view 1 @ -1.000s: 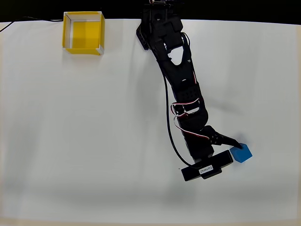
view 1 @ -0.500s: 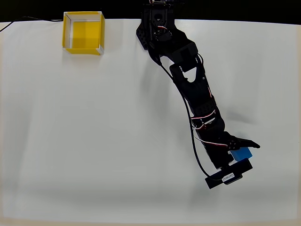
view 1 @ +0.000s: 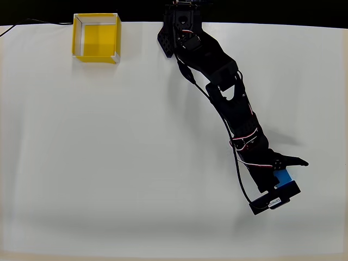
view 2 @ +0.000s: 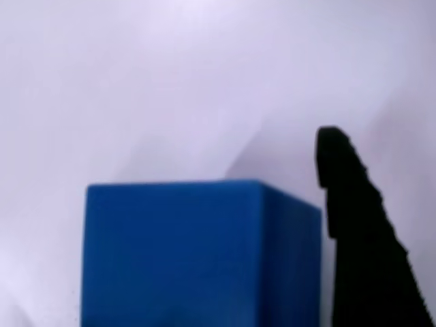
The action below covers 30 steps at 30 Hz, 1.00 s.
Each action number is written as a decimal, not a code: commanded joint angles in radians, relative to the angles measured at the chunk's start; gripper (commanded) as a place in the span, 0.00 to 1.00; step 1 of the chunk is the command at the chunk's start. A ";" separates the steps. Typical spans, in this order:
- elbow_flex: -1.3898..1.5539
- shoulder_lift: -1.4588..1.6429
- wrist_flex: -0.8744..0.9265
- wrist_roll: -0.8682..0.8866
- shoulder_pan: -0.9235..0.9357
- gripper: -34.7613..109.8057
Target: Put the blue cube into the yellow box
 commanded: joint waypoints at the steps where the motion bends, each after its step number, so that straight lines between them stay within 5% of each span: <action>1: -0.124 0.072 0.025 -0.008 -0.014 0.64; 17: -0.160 0.081 0.176 -0.186 0.012 0.37; 30: -0.189 0.367 0.411 -0.356 0.161 0.34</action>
